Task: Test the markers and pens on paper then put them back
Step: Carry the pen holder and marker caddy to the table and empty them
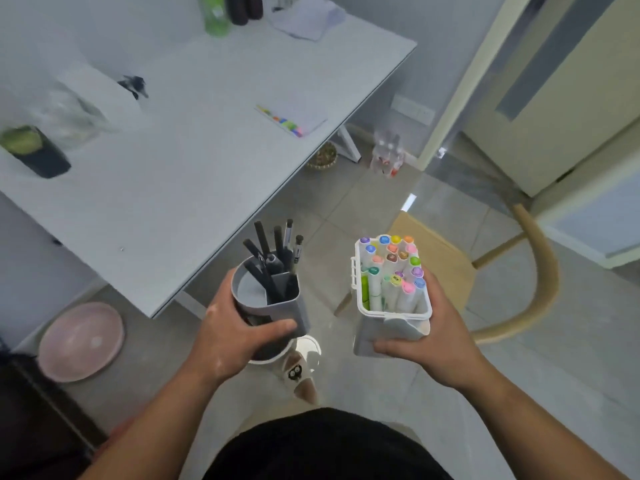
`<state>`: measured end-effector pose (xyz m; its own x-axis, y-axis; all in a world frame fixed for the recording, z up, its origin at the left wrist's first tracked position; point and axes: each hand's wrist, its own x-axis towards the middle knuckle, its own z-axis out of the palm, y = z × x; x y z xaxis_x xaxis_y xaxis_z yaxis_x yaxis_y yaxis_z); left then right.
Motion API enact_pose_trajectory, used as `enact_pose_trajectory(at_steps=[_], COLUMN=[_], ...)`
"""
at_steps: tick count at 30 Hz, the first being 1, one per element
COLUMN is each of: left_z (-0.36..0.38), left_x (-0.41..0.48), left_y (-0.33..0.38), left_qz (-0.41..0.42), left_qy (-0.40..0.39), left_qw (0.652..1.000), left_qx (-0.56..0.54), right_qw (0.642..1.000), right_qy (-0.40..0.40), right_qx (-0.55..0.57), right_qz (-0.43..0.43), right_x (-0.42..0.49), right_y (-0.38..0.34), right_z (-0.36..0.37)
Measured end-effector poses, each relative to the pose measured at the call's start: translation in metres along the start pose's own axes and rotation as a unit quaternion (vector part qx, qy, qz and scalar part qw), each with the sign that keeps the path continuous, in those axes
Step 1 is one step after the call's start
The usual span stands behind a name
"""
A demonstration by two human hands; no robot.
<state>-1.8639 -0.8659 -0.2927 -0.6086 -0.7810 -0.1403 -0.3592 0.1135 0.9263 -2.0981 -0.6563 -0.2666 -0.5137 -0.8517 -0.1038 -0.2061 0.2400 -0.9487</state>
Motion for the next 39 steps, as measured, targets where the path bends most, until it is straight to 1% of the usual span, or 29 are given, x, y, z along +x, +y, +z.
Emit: enact_pose_trajectory(at_steps=[3,7,14,17,23,29,33,36,39], left_z=[-0.019,-0.046,-0.068,-0.067,-0.048,-0.018,-0.011,-0.012,-0.015], left_x=[0.063,0.131,0.214,0.248,0.337,0.417,0.450,0.465,0.478], left_y=[0.011,0.029,0.031,0.028,0.020,0.029,0.031,0.024,0.008], left_qz=[-0.011,-0.014,-0.033,-0.053,-0.116,-0.188,-0.211,-0.226,-0.236], left_qy=[0.007,0.027,0.116,0.168,0.272,0.378,0.417,0.433,0.435], left_qw=[1.000,0.999,0.991,0.982,0.950,0.898,0.876,0.865,0.862], left_qx=[-0.009,-0.035,-0.060,-0.064,-0.095,-0.123,-0.122,-0.117,-0.112], right_qw=[1.000,0.999,0.993,0.986,0.949,0.891,0.872,0.867,0.867], right_qy=[0.003,-0.027,-0.098,-0.147,-0.297,-0.434,-0.463,-0.470,-0.471], right_qx=[-0.004,-0.008,-0.013,-0.031,-0.062,-0.096,-0.111,-0.123,-0.127], right_qz=[-0.021,-0.034,-0.062,-0.068,-0.088,-0.093,-0.112,-0.109,-0.102], right_x=[0.077,0.170,0.317,0.383,0.538,0.681,0.740,0.773,0.796], right_y=[-0.013,-0.033,-0.058,-0.059,-0.046,-0.042,-0.040,-0.024,-0.002], right_z=[0.002,0.003,0.006,0.006,0.015,0.024,0.052,0.086,0.124])
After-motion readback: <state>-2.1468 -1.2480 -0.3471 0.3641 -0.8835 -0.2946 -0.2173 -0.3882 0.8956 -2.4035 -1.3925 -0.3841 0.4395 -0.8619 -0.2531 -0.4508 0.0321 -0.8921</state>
